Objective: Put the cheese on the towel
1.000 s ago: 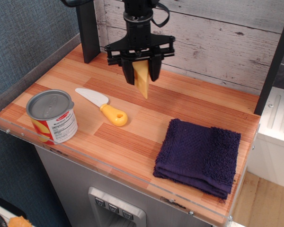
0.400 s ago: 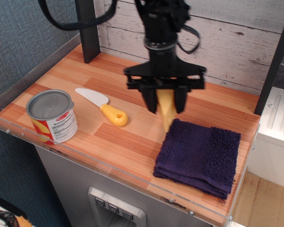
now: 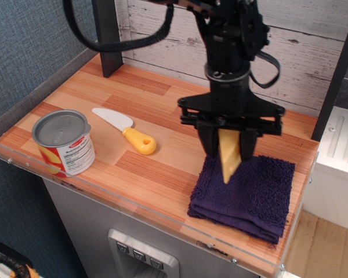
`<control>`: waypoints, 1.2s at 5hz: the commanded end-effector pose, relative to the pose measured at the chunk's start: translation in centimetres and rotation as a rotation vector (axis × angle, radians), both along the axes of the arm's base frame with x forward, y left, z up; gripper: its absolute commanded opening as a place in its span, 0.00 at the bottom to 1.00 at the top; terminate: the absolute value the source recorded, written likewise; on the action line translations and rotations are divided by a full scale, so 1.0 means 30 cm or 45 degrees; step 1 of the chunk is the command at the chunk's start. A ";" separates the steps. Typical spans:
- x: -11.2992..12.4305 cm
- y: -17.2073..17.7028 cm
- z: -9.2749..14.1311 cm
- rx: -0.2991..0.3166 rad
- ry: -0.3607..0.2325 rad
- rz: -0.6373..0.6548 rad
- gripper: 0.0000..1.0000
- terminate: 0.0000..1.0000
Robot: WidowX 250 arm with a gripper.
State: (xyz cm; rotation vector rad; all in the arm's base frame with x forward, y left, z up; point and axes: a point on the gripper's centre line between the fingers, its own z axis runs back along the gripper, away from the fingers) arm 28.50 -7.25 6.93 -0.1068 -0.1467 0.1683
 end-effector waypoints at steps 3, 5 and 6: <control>0.019 -0.029 -0.060 0.025 0.060 -0.084 1.00 0.00; 0.023 -0.012 -0.011 -0.016 0.061 -0.091 1.00 0.00; 0.024 0.000 0.051 -0.062 0.029 -0.085 1.00 0.00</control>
